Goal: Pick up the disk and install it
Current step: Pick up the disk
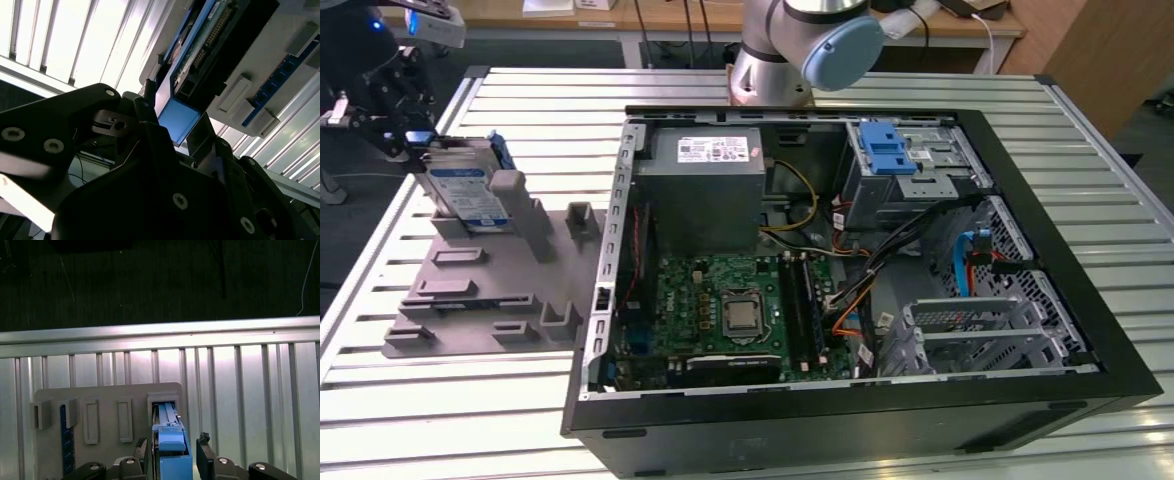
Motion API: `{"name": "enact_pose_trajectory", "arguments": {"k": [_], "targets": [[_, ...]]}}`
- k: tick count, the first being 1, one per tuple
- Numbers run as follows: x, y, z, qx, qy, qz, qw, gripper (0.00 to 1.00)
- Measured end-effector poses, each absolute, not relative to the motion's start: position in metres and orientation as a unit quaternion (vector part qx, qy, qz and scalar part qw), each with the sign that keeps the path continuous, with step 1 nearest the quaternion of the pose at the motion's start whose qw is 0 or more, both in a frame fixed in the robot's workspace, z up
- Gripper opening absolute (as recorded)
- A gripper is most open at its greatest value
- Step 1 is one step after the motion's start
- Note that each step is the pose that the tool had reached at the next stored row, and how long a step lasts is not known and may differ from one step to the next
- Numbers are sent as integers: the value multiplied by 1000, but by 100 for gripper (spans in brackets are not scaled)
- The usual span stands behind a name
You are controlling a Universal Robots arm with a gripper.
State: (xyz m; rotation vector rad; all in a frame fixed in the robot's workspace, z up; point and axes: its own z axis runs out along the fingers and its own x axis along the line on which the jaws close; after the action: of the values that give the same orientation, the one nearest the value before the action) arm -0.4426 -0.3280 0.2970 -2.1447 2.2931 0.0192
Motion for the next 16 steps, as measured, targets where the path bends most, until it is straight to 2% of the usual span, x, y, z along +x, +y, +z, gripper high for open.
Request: {"name": "enact_pose_trajectory", "arguments": {"k": [9,16], "targets": [[-443,-328,293,-683,730,5,0,51],[-443,-328,289,-683,730,0,-5,51]]}}
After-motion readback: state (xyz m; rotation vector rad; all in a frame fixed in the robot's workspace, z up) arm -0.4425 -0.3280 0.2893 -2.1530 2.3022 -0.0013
